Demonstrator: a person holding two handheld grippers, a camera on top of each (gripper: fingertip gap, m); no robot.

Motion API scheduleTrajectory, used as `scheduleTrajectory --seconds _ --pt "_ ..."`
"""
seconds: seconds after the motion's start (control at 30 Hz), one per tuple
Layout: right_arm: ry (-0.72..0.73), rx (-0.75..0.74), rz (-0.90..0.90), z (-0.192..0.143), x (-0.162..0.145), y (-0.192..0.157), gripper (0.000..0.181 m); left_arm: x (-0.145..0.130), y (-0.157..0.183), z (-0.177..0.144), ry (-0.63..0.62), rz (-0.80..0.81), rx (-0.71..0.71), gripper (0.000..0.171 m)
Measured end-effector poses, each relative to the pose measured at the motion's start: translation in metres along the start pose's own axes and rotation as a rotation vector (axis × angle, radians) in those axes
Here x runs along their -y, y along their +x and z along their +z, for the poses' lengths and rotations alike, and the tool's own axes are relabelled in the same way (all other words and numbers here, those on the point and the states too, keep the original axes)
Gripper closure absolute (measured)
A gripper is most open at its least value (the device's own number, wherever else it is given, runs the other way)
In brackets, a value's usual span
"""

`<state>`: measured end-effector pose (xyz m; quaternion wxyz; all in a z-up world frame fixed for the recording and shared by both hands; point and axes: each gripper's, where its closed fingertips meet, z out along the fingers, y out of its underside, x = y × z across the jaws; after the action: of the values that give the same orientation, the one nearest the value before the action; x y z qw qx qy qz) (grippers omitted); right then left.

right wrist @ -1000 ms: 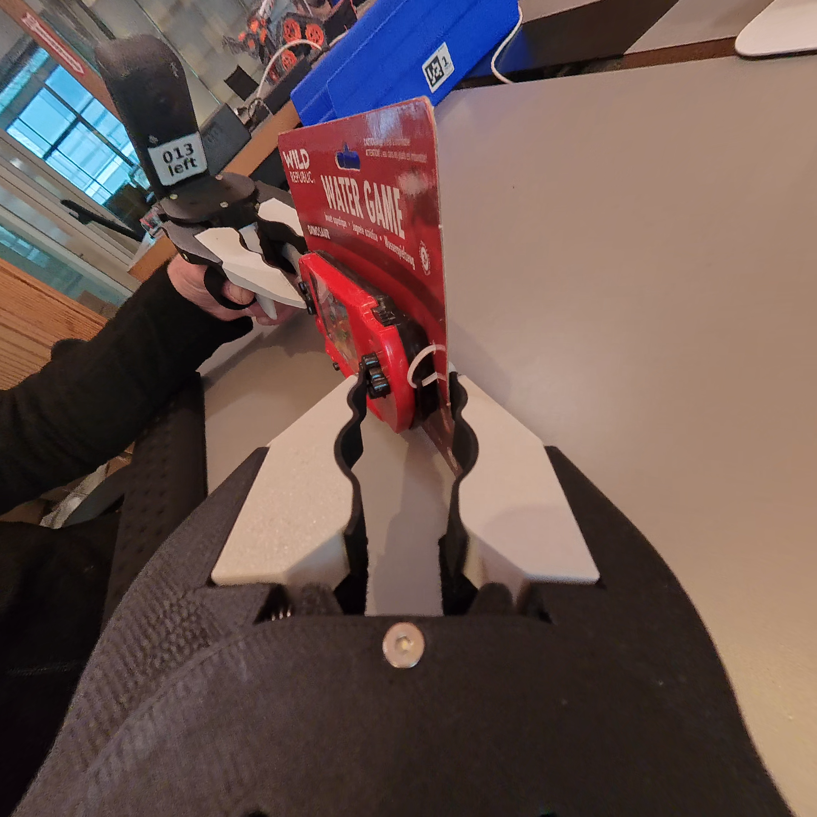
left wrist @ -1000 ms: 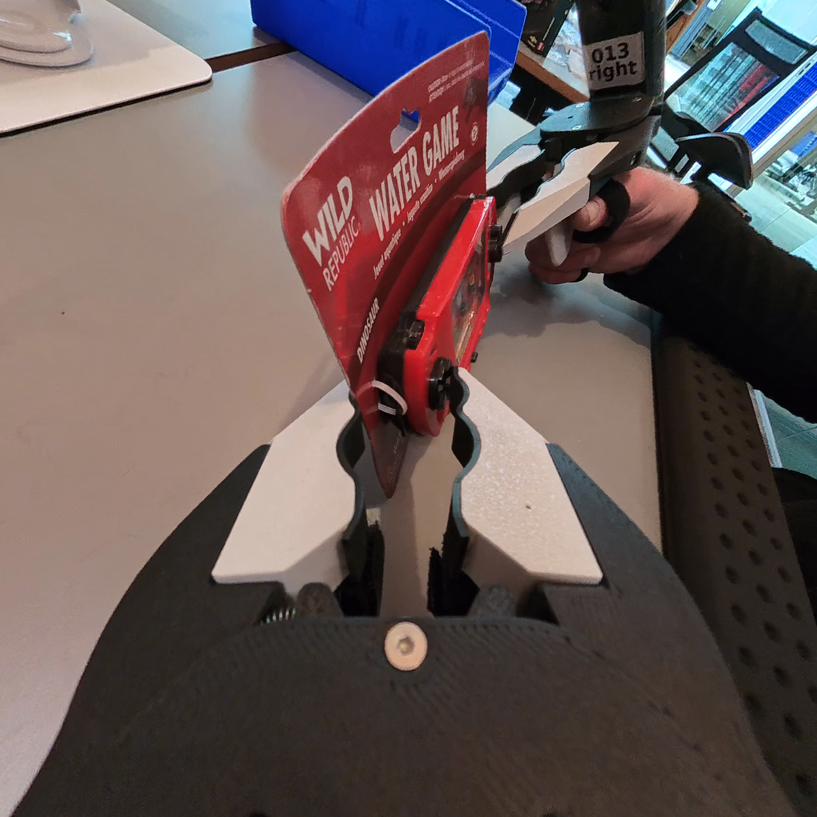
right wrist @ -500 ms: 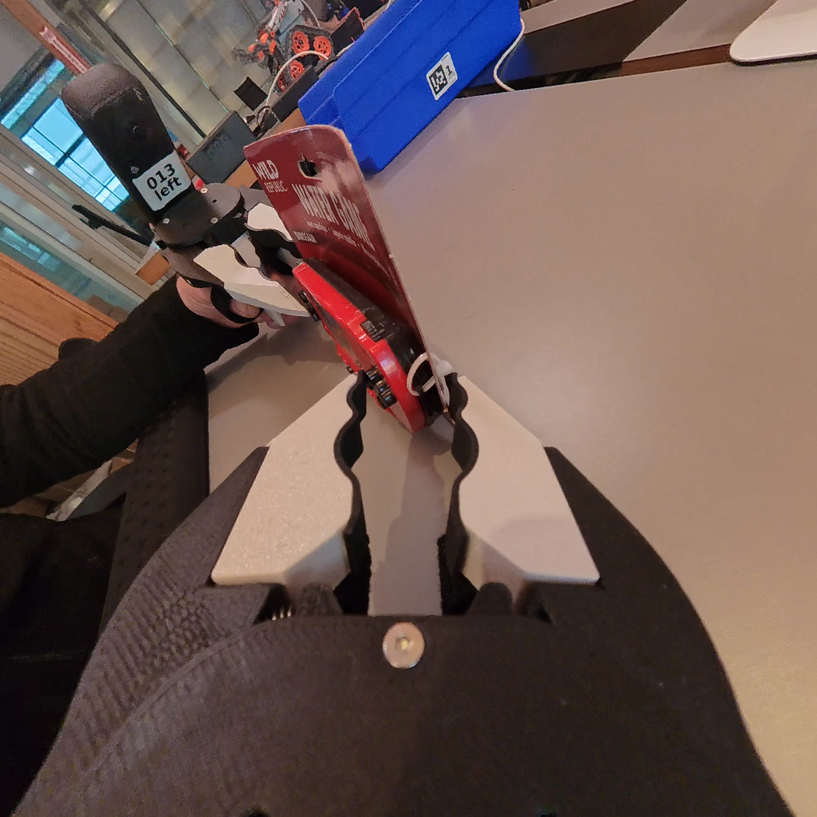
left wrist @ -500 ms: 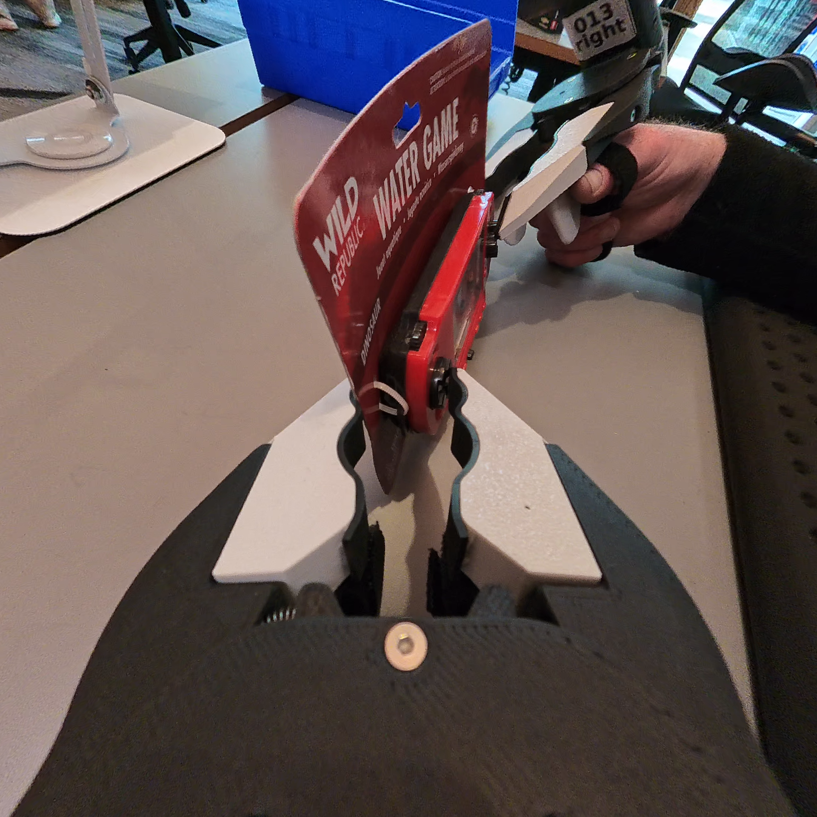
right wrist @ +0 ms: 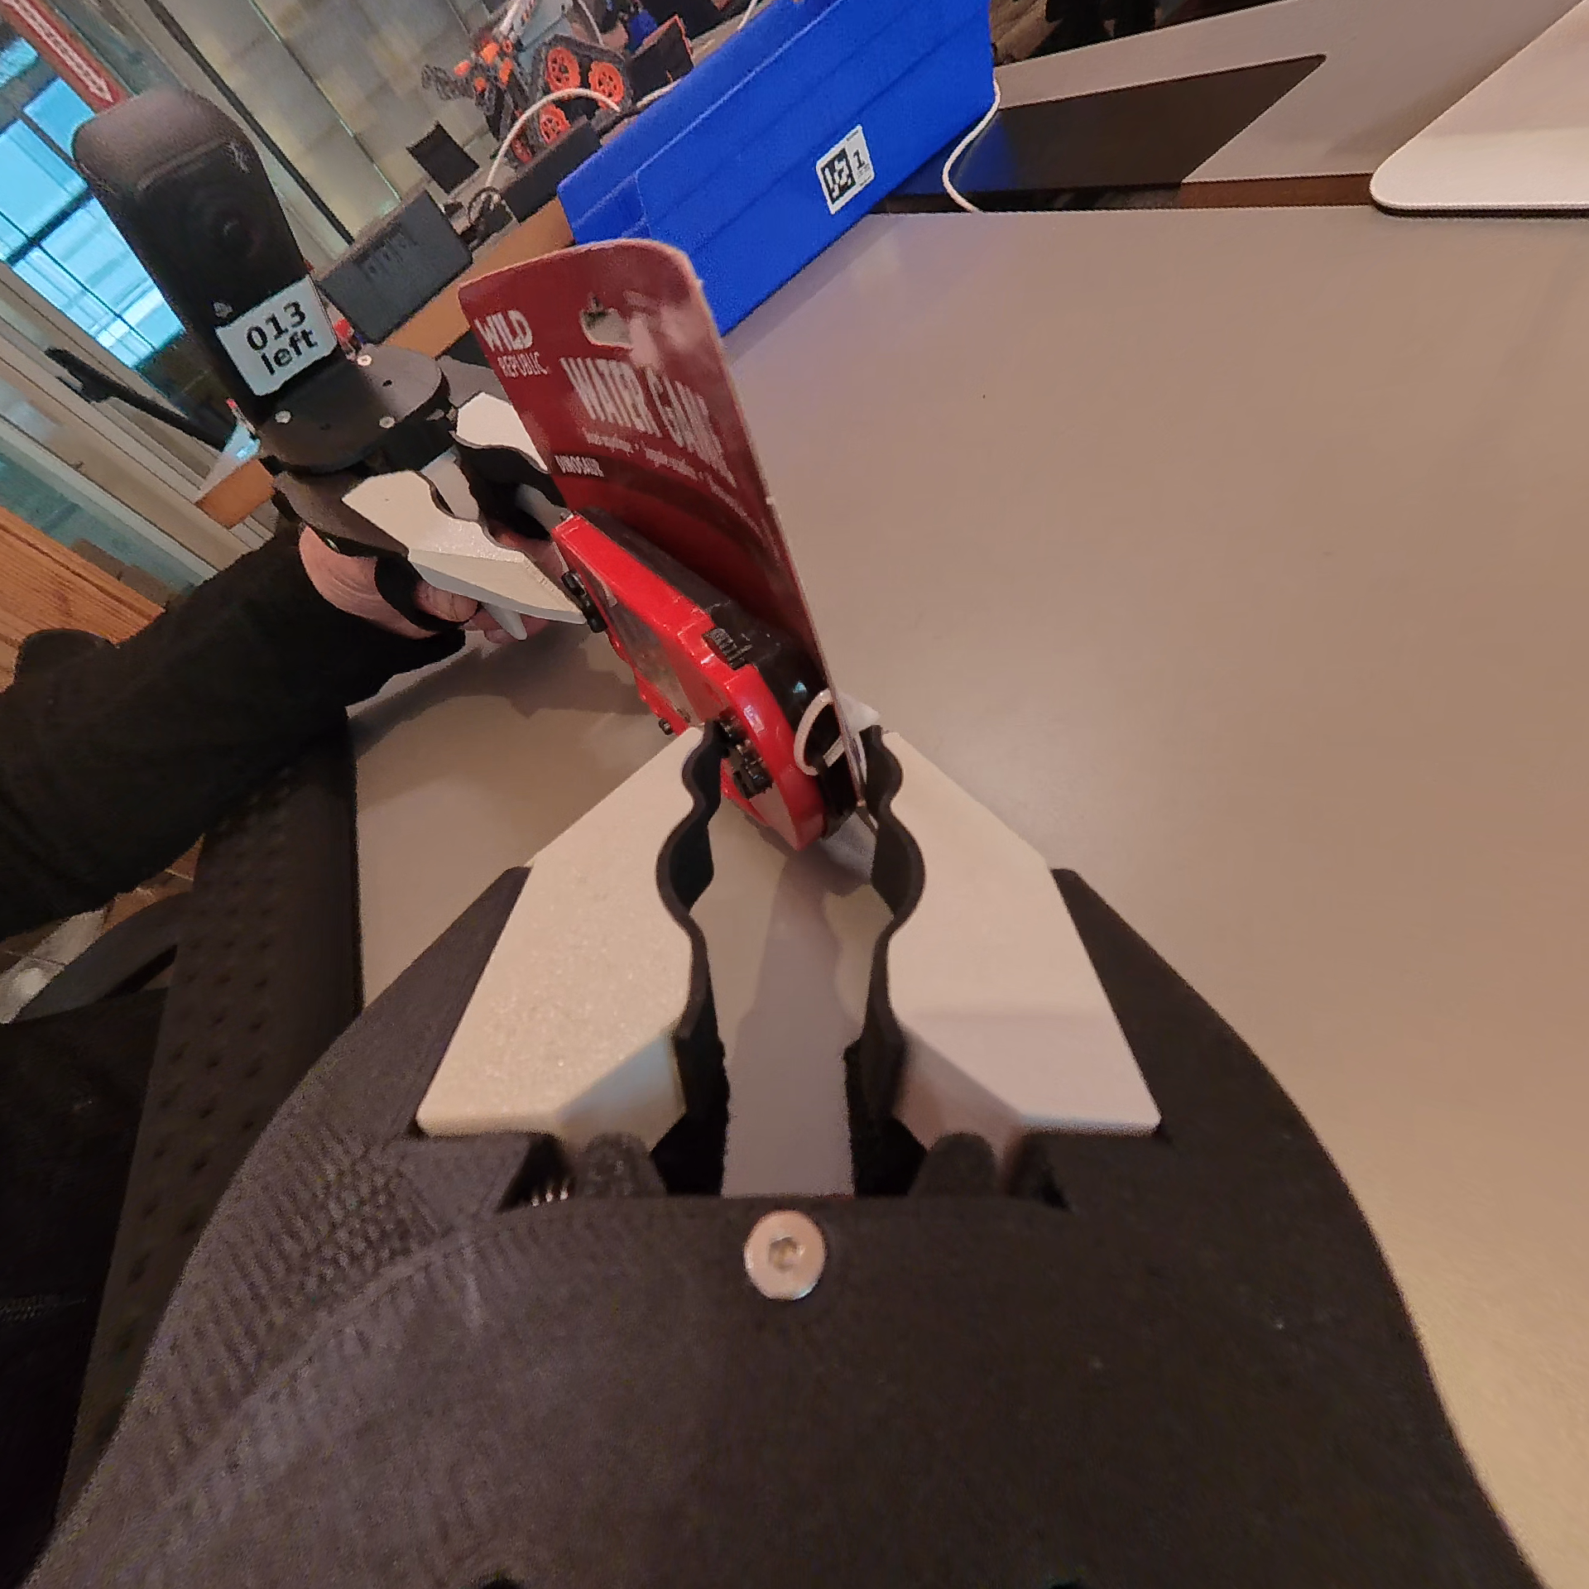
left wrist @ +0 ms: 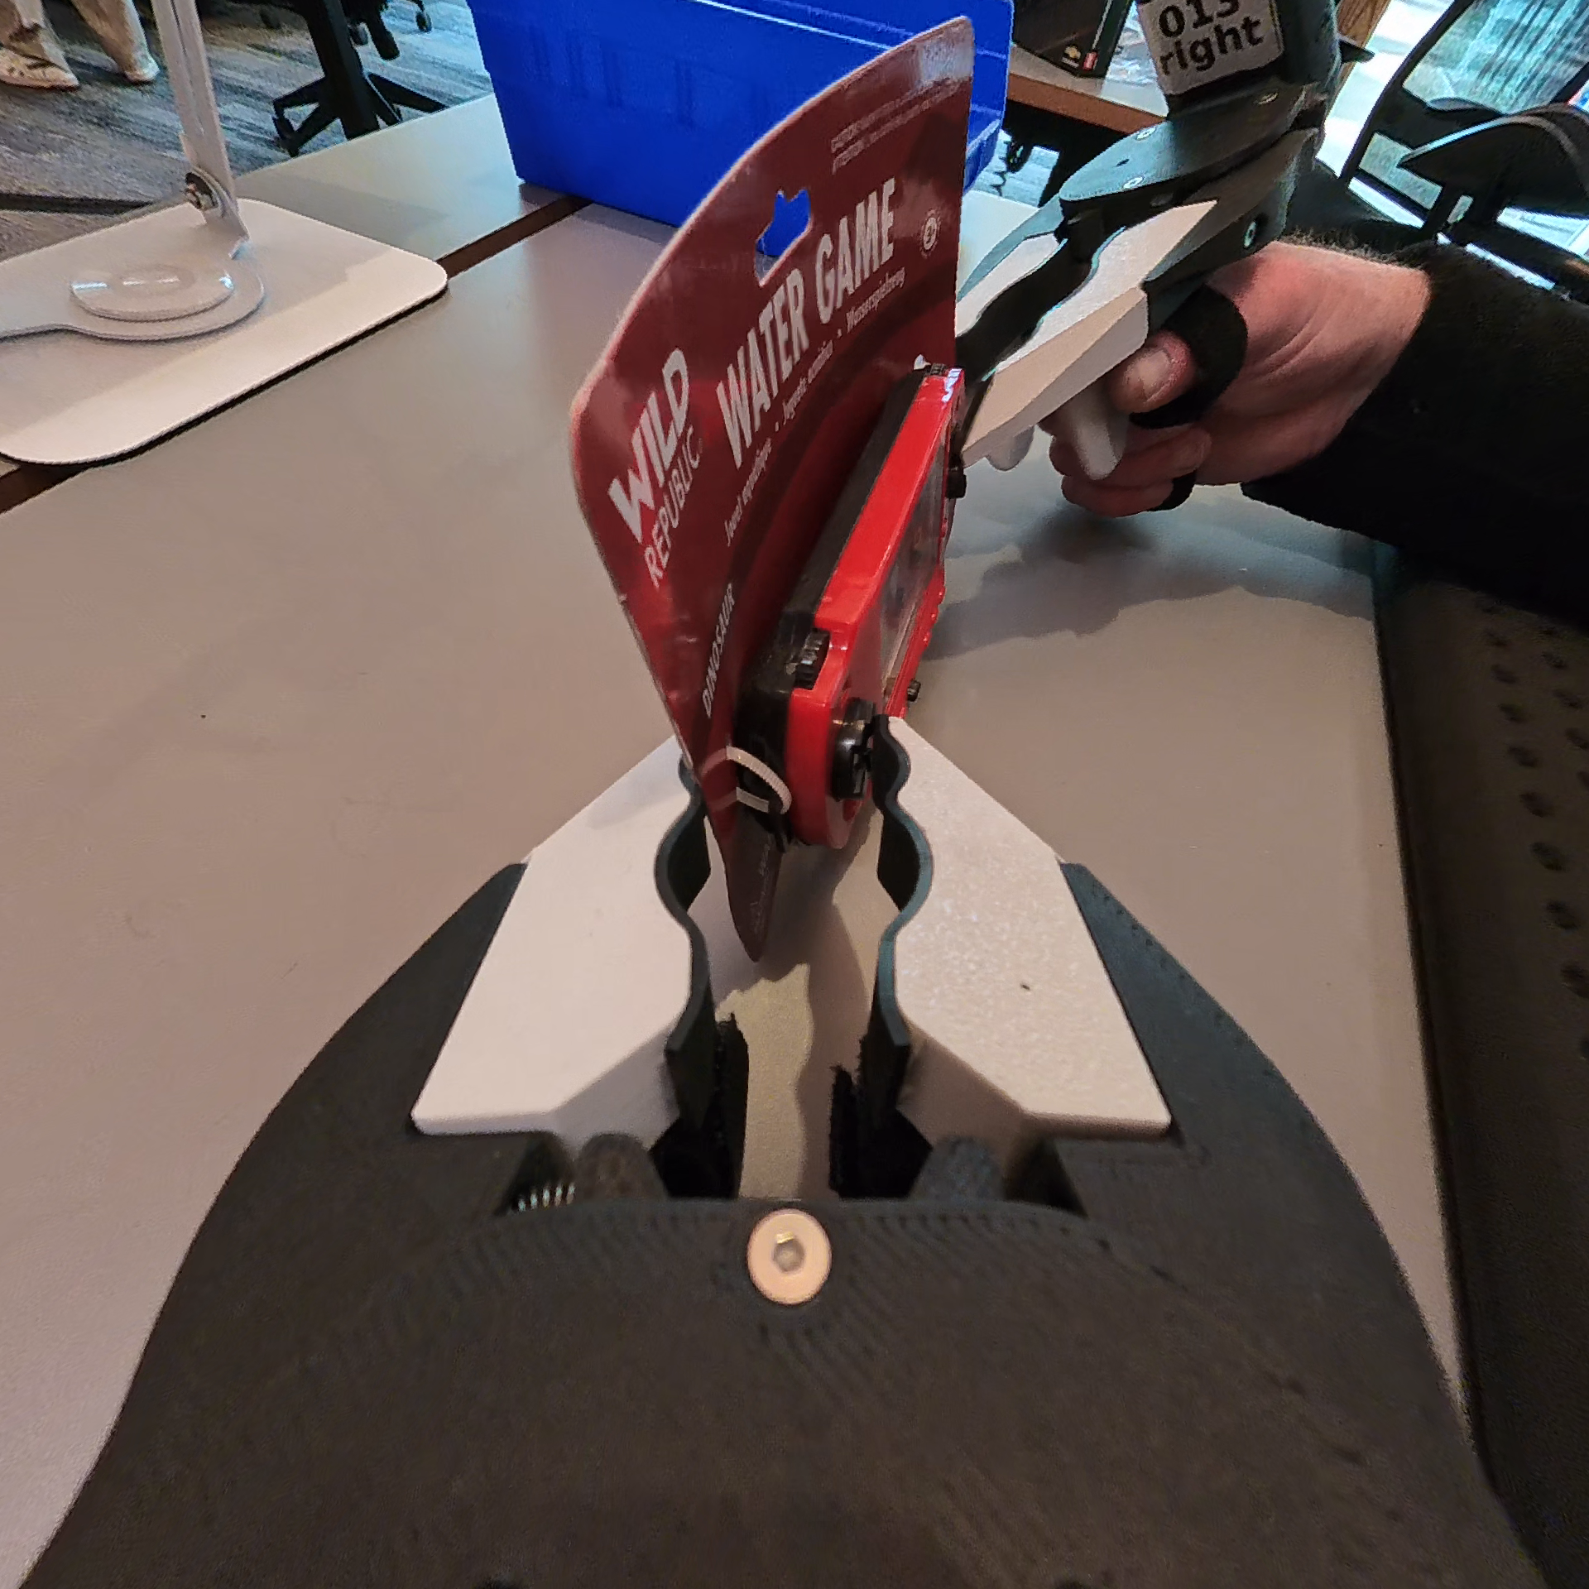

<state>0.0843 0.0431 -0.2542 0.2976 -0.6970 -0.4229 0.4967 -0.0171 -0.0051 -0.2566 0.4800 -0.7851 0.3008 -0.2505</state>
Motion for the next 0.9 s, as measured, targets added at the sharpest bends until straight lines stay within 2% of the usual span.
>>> scheduleTrajectory --seconds 0.2,0.9 --pt "0.014 -0.001 -0.001 -0.0027 0.0013 0.001 0.144 0.0014 0.0011 0.0025 0.005 -0.014 -0.008 0.138" --pt "0.015 0.01 -0.005 -0.003 0.0016 -0.0003 0.146 0.0022 0.0005 0.0025 0.02 -0.045 -0.022 0.137"
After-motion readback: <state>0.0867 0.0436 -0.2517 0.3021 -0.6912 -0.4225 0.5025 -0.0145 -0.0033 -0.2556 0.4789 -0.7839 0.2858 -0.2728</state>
